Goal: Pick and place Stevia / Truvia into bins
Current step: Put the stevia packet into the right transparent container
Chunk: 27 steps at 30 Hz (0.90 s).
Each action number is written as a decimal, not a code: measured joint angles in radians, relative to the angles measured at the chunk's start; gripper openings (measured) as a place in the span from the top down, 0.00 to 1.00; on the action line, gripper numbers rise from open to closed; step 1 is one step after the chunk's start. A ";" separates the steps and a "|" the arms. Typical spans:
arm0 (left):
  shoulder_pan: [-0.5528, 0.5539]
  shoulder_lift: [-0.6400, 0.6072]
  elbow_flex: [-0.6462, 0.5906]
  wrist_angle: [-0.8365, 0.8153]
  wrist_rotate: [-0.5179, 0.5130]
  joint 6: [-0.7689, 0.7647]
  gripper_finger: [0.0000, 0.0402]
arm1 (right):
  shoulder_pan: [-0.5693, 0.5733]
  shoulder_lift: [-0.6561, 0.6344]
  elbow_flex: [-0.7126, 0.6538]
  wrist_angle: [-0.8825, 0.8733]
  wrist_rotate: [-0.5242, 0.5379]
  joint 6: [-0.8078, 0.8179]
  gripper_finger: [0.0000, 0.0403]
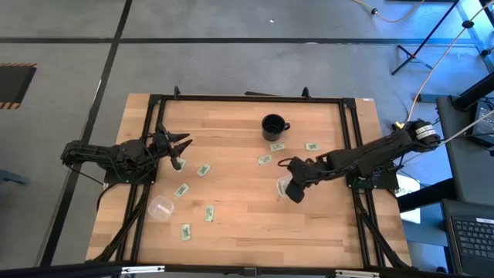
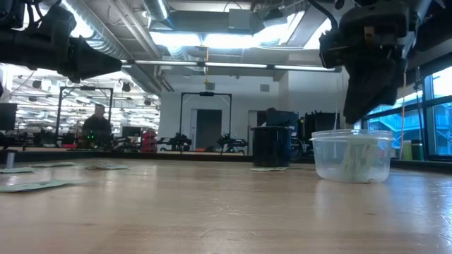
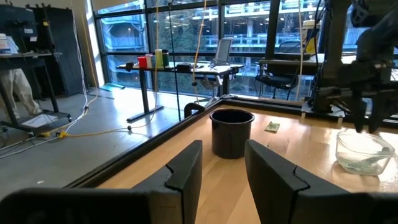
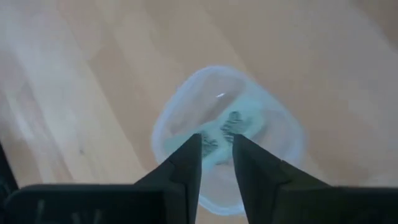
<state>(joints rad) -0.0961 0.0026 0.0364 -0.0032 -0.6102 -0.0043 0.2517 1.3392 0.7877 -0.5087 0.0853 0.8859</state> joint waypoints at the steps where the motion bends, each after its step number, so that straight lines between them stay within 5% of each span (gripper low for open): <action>1: 0.000 0.000 0.000 0.000 0.000 0.000 0.71 | -0.009 -0.007 0.013 -0.029 0.005 0.001 0.76; 11: 0.000 0.000 0.000 0.000 0.000 0.000 0.71 | -0.157 -0.094 0.105 -0.563 0.133 0.233 0.76; 27: 0.000 0.000 0.000 0.000 -0.004 0.010 0.71 | -0.393 0.027 0.075 -0.469 0.193 -0.092 0.78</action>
<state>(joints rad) -0.0962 0.0025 0.0364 -0.0032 -0.6140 0.0055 -0.1416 1.3662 0.8623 -0.9781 0.2780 0.7939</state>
